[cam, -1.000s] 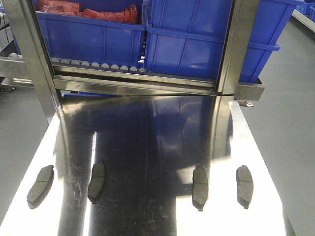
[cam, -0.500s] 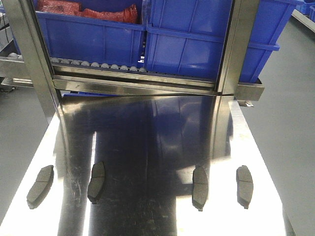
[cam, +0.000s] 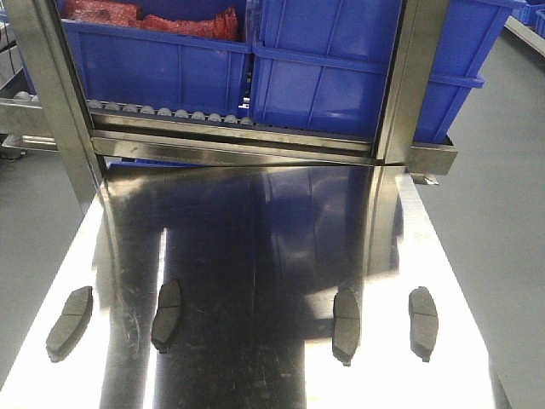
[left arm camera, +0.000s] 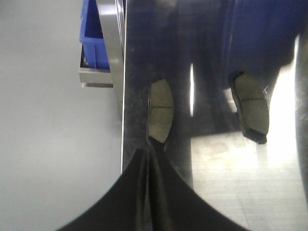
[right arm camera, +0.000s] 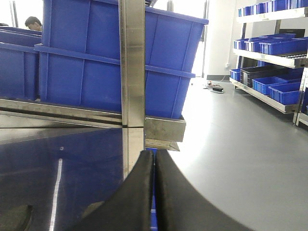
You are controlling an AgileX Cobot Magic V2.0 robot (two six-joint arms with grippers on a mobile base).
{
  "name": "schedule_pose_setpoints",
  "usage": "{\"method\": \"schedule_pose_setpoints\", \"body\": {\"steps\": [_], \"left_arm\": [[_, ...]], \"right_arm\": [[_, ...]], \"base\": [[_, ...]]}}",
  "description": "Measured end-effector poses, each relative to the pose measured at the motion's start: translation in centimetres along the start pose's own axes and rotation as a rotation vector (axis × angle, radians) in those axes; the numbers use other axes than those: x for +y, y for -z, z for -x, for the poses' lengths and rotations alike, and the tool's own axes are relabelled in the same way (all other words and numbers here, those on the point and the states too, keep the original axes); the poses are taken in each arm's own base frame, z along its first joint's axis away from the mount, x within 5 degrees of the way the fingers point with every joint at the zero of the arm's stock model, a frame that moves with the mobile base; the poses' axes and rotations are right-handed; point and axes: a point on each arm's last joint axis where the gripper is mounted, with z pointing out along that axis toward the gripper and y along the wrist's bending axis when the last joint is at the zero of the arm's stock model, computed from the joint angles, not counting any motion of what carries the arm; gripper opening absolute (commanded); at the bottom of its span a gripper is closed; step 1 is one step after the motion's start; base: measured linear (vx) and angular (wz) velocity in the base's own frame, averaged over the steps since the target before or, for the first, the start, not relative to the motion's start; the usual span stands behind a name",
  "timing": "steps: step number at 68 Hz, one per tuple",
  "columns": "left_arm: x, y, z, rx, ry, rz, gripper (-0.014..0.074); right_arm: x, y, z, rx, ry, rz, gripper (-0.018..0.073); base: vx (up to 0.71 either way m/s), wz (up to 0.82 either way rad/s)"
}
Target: Move and align brake pads A on conveyor
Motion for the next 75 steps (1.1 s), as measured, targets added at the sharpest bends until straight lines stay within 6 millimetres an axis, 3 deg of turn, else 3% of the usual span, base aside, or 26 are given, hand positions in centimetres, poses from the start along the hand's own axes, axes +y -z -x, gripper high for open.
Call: {"method": "schedule_pose_setpoints", "body": {"steps": [16, 24, 47, 55, 75], "left_arm": [[0.0, -0.2, -0.3, 0.046, 0.000, 0.002, 0.0006], [0.0, -0.6, -0.4, 0.085, 0.000, 0.004, 0.0052], [0.0, -1.2, -0.5, 0.126, -0.028, -0.001, 0.0384], [0.0, -1.2, -0.5, 0.136, -0.038, -0.001, 0.0453], [0.0, -1.2, -0.6, 0.137, -0.040, -0.002, 0.0461]], "right_arm": [[0.0, 0.0, 0.0, 0.000, 0.000, 0.000, -0.0012], [0.0, 0.0, 0.0, 0.000, 0.000, 0.000, -0.0012], [0.0, 0.0, 0.0, 0.000, 0.000, 0.000, -0.0012], [0.0, 0.0, 0.0, 0.000, 0.000, 0.000, -0.0012], [0.0, 0.0, 0.0, 0.000, 0.000, 0.000, -0.0012]], "base": [[0.00, 0.00], [0.00, 0.00], [0.00, 0.00], [0.00, 0.00], [0.00, 0.00]]}}
